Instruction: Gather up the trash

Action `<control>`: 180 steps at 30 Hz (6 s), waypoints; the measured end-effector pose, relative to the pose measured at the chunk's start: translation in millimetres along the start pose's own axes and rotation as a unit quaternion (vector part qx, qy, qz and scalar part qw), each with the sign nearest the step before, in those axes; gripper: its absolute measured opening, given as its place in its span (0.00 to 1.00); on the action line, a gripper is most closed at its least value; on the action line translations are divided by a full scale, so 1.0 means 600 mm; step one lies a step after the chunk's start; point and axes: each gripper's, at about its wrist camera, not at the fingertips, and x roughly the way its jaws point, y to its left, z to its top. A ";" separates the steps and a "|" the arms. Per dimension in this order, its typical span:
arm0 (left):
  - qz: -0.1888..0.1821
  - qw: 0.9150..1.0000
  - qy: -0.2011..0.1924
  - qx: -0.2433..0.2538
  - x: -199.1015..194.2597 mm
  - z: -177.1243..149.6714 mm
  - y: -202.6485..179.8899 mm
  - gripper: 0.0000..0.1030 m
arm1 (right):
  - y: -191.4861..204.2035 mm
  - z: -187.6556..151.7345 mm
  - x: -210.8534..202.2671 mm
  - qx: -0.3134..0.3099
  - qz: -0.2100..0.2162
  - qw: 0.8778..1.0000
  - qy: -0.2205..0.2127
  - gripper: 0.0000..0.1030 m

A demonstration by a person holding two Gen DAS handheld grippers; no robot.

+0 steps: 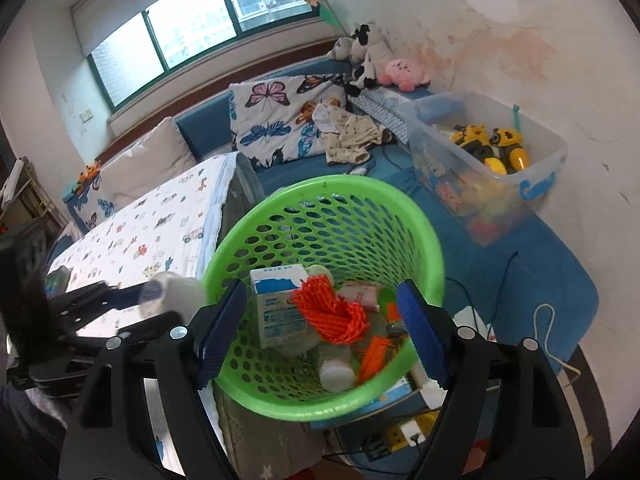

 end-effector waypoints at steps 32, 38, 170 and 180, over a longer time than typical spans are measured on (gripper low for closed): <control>0.050 0.997 -0.046 -0.031 -0.101 -0.048 0.064 0.85 | 0.089 -0.087 -0.049 -0.037 -0.027 0.999 -0.030 0.81; 0.078 0.994 -0.065 -0.050 -0.157 -0.083 0.097 0.91 | 0.157 -0.109 -0.053 -0.070 -0.027 0.996 -0.040 0.86; 0.284 0.934 -0.129 -0.177 -0.430 -0.380 0.206 0.93 | 0.415 -0.244 -0.070 -0.134 0.056 0.988 -0.060 0.96; 0.289 0.932 -0.133 -0.172 -0.430 -0.381 0.205 0.93 | 0.416 -0.245 -0.069 -0.133 0.060 0.987 -0.060 0.96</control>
